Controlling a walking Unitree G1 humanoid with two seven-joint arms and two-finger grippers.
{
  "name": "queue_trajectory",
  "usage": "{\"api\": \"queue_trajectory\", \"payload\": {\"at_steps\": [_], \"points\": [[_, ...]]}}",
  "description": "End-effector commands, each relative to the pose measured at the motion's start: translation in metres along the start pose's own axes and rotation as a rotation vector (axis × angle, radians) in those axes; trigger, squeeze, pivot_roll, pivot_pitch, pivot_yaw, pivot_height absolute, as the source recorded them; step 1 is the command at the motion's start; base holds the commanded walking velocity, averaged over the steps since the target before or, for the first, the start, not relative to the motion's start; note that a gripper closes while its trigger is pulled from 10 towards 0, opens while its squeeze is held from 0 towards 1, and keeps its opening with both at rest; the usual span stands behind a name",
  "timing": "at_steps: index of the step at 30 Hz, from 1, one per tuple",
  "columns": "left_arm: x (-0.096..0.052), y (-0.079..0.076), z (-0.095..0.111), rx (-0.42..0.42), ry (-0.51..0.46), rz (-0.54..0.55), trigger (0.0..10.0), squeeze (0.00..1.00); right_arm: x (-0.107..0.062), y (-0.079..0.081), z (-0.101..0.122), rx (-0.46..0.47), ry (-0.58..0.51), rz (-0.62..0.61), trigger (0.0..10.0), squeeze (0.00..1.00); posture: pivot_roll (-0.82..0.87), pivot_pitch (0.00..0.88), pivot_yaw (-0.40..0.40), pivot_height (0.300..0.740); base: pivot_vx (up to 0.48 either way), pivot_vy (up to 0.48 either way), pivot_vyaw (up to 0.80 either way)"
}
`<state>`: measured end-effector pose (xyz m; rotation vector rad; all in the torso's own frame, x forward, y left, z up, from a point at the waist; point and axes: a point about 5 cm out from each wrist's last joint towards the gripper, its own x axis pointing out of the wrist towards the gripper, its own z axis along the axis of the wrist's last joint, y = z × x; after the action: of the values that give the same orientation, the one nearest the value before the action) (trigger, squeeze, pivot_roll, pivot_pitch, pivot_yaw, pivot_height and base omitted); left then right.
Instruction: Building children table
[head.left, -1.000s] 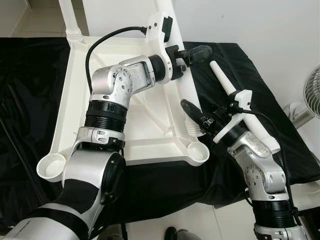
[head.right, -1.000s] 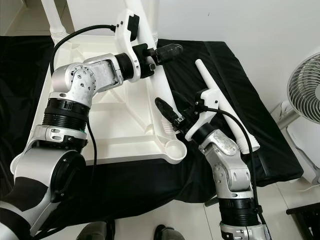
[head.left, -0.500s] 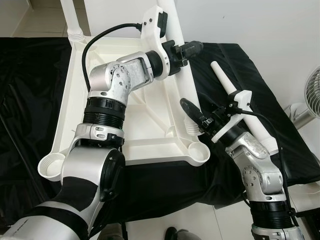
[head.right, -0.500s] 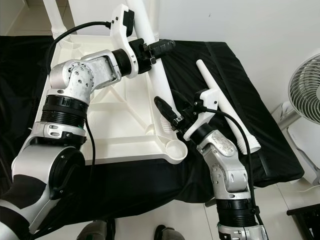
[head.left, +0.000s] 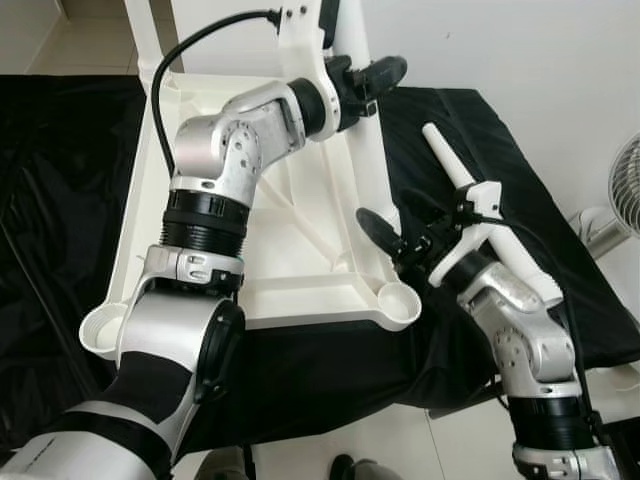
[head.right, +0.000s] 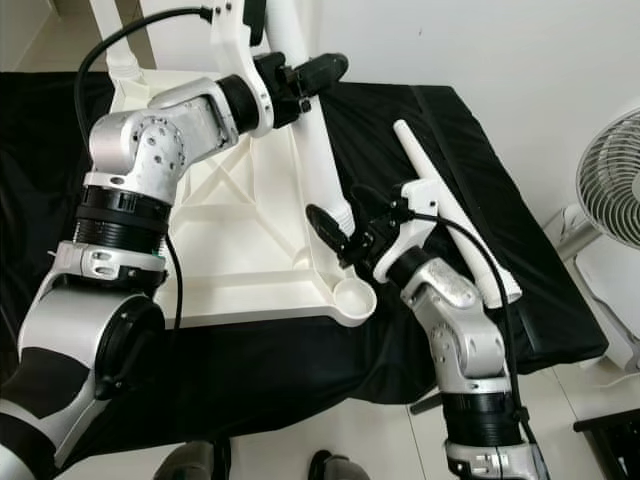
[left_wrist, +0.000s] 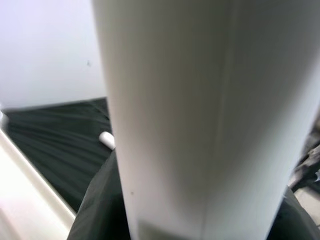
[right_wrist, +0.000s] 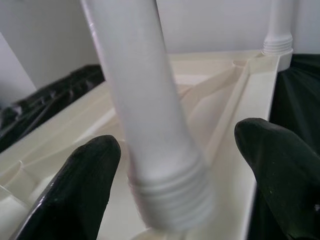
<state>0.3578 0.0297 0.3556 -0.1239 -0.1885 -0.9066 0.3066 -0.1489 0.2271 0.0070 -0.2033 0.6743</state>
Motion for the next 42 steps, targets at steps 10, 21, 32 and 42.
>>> {"api": "queue_trajectory", "payload": {"at_steps": [10,21,32,42], "points": [[0.000,-0.028,-0.002,0.246,-0.002,-0.073,10.0,0.00,0.010,-0.015,0.009,-0.151,0.129,0.065,10.0,0.00,0.03,0.128,-0.066,0.740,0.000,0.000,0.00],[0.006,-0.039,-0.001,0.272,-0.029,-0.073,10.0,0.00,0.024,-0.004,0.006,-0.196,0.161,0.194,10.0,0.00,0.05,0.126,-0.080,0.740,0.000,0.000,0.00],[0.007,-0.050,0.005,0.264,-0.063,-0.093,10.0,0.00,0.042,-0.007,0.002,-0.272,0.142,0.149,10.0,0.00,0.05,0.121,-0.084,0.740,0.000,0.000,0.00],[0.008,-0.052,0.005,0.255,-0.071,-0.103,10.0,0.00,0.054,-0.011,0.004,-0.249,0.094,0.086,10.0,0.00,0.06,0.112,-0.082,0.740,0.000,0.000,0.00]]}}
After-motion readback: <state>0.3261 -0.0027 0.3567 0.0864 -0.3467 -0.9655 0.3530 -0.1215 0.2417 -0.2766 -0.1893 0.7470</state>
